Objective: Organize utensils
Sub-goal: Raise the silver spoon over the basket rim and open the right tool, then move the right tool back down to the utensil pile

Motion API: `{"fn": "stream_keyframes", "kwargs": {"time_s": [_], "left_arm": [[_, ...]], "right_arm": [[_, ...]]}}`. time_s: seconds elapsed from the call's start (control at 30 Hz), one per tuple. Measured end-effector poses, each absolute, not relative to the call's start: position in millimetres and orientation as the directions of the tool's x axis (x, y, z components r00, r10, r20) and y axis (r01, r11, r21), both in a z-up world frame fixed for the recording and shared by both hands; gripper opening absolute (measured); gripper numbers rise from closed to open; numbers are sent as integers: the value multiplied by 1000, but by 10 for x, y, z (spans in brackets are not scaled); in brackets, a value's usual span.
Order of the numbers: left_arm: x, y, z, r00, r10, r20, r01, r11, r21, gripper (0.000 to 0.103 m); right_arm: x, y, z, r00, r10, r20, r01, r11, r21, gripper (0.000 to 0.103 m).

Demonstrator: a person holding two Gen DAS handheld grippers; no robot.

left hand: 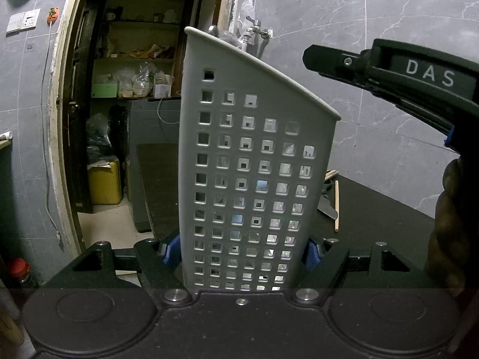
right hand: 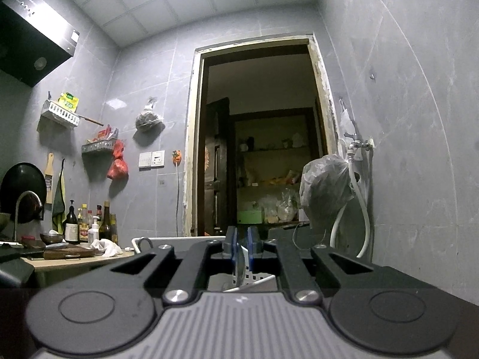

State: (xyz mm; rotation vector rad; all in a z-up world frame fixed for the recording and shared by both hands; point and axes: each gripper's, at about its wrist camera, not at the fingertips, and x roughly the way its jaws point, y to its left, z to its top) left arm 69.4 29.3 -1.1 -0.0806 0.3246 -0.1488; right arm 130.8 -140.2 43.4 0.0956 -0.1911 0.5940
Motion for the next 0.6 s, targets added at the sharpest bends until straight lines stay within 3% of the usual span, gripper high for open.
{"fn": "stream_keyframes", "kwargs": {"time_s": [0.33, 0.4, 0.47, 0.6], "left_arm": [[700, 292, -24, 937, -160, -311, 134, 986, -104, 77], [697, 288, -24, 937, -160, -311, 133, 986, -103, 77], [698, 289, -24, 937, -160, -311, 134, 986, -104, 77], [695, 294, -27, 936, -162, -311, 136, 985, -106, 77]], "right_arm": [[1307, -1487, 390, 838, 498, 222, -523, 849, 71, 60], [1333, -1529, 366, 850, 481, 215, -508, 857, 90, 74], [1364, -1581, 329, 861, 464, 207, -492, 863, 114, 97], [1450, -1712, 256, 880, 443, 173, -471, 862, 187, 103]]}}
